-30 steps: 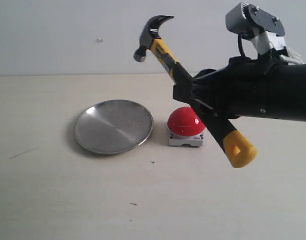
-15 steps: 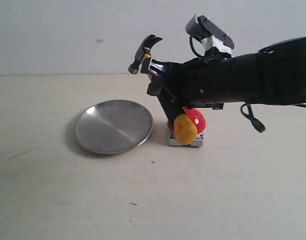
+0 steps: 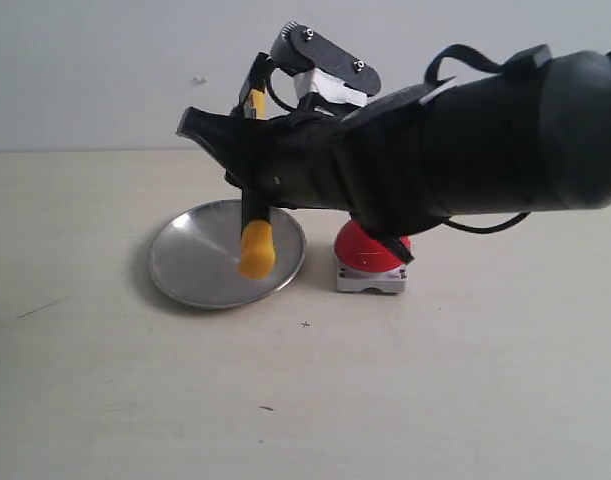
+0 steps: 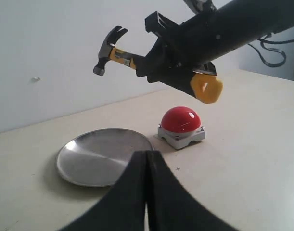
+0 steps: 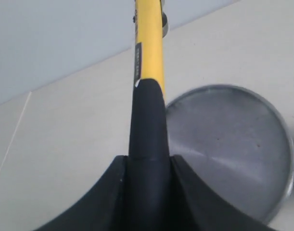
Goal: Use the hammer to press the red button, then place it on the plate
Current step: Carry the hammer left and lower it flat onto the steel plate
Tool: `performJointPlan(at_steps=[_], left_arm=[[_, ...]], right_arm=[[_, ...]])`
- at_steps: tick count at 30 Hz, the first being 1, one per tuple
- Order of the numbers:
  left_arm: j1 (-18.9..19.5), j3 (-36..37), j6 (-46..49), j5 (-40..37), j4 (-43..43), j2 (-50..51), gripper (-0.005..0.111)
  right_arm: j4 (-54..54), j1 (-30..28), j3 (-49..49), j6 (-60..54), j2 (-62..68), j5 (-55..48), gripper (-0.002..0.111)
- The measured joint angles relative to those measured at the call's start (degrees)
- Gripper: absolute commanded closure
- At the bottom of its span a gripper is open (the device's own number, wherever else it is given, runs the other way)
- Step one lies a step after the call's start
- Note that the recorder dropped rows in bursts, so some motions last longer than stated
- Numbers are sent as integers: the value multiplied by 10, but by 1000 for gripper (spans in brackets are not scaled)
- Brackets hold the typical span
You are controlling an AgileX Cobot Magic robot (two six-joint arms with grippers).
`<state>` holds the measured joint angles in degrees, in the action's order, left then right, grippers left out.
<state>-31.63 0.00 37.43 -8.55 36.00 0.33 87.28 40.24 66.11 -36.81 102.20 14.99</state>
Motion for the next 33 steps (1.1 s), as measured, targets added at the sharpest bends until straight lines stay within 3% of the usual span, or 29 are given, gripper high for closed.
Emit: performJointPlan(at_steps=[5,9,19,27,29,33], left_arm=[[0,0,0,0,0,0,107],[0,0,0,0,0,0,107],[0,0,0,0,0,0,107],[0,0,0,0,0,0,107],[0,0,0,0,0,0,107],[0,0,0,0,0,0,107]], right_arm=[[-301,51,1,277,17,80,108],[-517,60,4,504,41,92,108],[-772,-15,4,907,140,46,108],[-795,-40,4,960,159,88,108],[-784,-43,10,924,176,109,108],[-748,-45,58,815,219,52,108]])
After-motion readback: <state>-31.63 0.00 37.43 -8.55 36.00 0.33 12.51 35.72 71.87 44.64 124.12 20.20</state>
